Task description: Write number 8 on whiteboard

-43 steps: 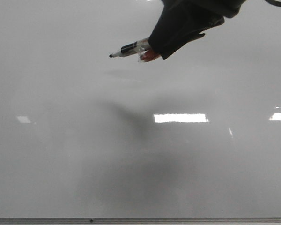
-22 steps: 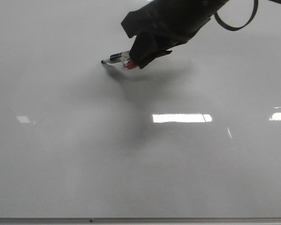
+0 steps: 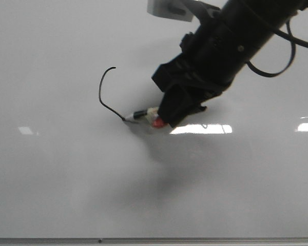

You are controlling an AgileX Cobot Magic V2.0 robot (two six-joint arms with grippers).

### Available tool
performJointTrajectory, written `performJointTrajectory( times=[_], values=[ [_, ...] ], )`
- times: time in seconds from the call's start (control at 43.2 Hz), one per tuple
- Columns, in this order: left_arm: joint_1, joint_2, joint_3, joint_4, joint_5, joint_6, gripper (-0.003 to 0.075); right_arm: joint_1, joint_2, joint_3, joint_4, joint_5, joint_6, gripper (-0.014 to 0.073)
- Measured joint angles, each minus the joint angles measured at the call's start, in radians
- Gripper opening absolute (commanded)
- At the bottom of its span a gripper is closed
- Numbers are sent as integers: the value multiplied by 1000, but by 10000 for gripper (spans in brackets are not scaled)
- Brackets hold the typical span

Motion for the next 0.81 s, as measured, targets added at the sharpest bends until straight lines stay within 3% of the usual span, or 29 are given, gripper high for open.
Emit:
performJointTrajectory(
  times=[0.278,0.509,0.81],
  values=[
    [0,0,0,0,0,0,-19,74,44,89,-4,-66,7,-59],
    [0,0,0,0,0,0,-19,161,122,-6,15,-108,12,-59],
    [0,0,2,0,0,0,-19,139,66,-42,30,-119,16,-59]
  ],
)
